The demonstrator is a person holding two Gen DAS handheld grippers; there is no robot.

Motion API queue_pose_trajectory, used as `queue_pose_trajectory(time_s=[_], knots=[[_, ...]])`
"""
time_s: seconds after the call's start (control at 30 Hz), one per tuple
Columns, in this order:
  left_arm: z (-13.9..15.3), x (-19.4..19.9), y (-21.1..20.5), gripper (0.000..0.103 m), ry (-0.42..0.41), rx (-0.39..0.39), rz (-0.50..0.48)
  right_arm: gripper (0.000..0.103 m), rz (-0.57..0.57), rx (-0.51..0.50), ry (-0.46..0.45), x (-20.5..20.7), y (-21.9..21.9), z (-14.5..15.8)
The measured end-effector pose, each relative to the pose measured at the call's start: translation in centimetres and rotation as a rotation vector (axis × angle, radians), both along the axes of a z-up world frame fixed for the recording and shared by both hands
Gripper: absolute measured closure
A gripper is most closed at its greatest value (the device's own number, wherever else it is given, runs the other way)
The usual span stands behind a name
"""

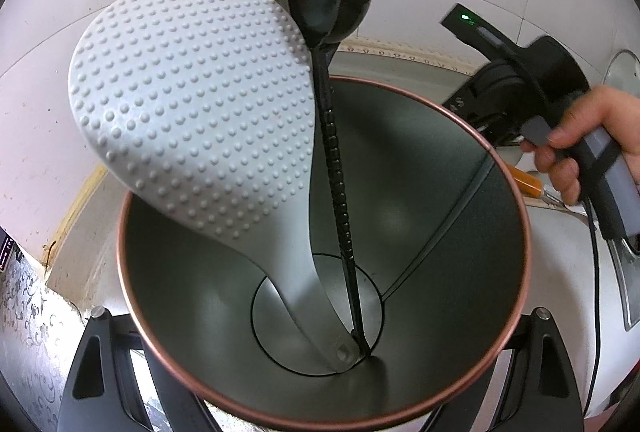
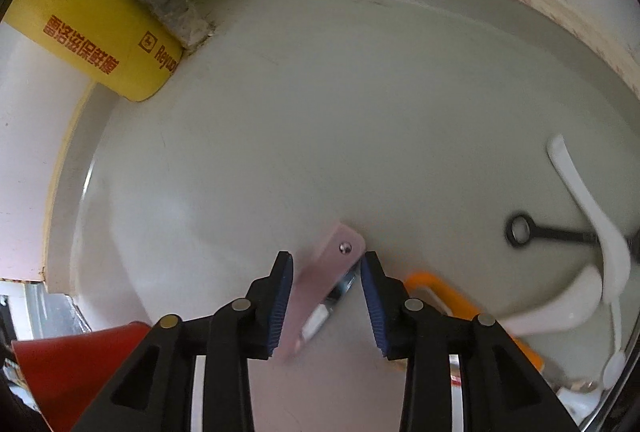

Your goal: Organize utensils

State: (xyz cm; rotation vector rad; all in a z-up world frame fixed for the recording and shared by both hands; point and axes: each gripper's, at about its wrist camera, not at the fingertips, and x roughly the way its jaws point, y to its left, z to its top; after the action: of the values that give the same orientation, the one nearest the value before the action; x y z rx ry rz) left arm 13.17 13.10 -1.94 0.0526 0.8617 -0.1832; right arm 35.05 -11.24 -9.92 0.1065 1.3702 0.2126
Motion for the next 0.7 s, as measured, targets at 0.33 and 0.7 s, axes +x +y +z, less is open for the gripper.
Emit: queue_pose_trajectory(time_s=[0.33, 0.7], knots=[[-0.8, 0.1, 0.2, 0.013, 0.000, -0.003, -0.003, 0.063, 0.123, -0.154, -0.024, 1.7, 4.4, -0.1], [-0.4, -0.2, 0.1, 0.013, 0.004, -0.002, 0.001, 0.079, 0.155, -0.119, -0.065, -0.5, 3.3, 1.4]])
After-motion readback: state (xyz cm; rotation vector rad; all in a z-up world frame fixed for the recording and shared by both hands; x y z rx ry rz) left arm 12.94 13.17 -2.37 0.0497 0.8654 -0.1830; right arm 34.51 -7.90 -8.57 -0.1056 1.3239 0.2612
